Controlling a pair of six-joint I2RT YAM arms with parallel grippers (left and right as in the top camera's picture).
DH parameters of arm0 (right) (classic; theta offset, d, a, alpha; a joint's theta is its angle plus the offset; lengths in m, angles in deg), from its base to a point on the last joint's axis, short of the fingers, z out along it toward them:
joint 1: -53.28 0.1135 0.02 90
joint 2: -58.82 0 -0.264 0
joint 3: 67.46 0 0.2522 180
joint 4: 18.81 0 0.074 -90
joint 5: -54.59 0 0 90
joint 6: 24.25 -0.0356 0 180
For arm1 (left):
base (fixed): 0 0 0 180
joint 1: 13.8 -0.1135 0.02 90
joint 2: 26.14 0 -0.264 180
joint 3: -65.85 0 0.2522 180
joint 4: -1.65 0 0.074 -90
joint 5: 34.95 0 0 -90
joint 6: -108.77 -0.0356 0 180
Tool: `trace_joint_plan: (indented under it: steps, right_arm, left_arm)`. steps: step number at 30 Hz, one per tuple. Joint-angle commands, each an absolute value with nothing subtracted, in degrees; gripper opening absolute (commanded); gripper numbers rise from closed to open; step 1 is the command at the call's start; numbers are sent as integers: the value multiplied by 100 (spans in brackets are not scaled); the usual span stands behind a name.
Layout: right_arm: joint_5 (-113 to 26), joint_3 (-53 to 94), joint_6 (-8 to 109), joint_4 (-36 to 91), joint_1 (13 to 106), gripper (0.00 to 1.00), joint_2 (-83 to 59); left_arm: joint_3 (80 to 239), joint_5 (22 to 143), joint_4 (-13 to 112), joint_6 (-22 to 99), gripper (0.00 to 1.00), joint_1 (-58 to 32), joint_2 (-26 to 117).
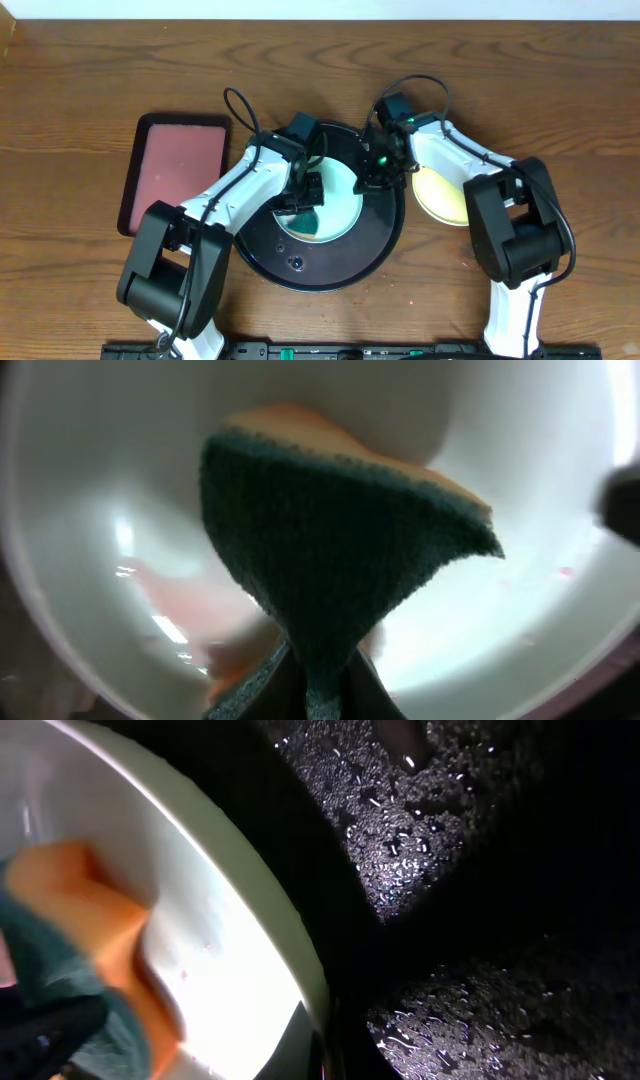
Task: Clean dirty plates on tray and stack at the side
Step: 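Scrub the mint plate with the sponge while right gripper holds its rim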
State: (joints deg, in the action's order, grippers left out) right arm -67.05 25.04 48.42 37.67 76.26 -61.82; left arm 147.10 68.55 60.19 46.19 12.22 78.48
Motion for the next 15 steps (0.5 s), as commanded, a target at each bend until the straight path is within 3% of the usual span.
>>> trace_joint_plan:
  steps: [1,4,10,15]
  right_arm:
    - [-7035,2323,4801,3756,7641,1,-6302]
    - [-7011,2323,4801,3730,7705,1,-6302]
    - [-6995,2323,4801,3734,7711,1,-6302]
    - [-6993,2323,4799,3728,7711,1,-6302]
  left_arm:
    - [14784,7665,5883,4693,7,1227,7865]
    - [14784,7349,5645,4693,7,1220,7865]
    - [14832,4826,5400,4892,7,1220,7865]
    - [14832,4463,6132,4908,7,1233,7865]
